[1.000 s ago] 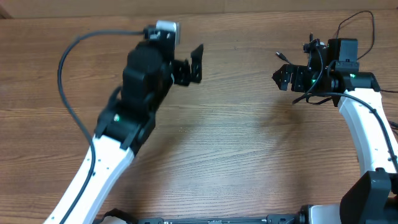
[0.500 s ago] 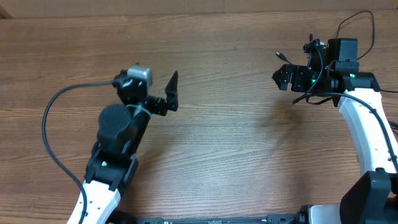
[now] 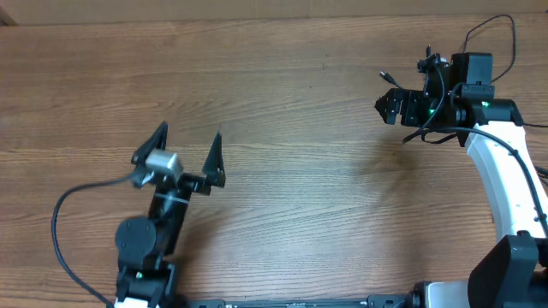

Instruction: Untangle cables

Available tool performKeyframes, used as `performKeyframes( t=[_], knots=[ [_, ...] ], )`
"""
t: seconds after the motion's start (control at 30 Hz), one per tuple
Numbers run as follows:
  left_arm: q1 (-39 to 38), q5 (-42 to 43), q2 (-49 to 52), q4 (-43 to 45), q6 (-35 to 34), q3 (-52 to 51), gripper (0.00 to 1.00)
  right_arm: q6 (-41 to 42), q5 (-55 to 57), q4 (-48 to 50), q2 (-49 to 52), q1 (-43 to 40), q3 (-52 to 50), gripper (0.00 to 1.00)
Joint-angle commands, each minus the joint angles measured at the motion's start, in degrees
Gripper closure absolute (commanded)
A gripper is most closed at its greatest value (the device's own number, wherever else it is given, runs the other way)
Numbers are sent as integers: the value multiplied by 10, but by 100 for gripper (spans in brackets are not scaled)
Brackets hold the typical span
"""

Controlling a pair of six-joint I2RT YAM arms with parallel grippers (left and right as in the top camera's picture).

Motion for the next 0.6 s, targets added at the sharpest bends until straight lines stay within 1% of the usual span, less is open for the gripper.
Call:
performKeyframes(
  t=[0.0,0.33,0.47,0.57],
  knots=[
    [10,2,-44,3,11,-33,1,-2,-3,2,-1,1,-2,0],
    [35,-3,-191,-1,11,-146,1,-2,-3,2,-1,1,-2,0],
    [38,-18,-231,-79,11,-147,1,-2,-3,2,-1,1,-2,0],
    [38,-29,-244,-116,11,-147,0,-2,-3,2,-1,1,-2,0]
  ],
)
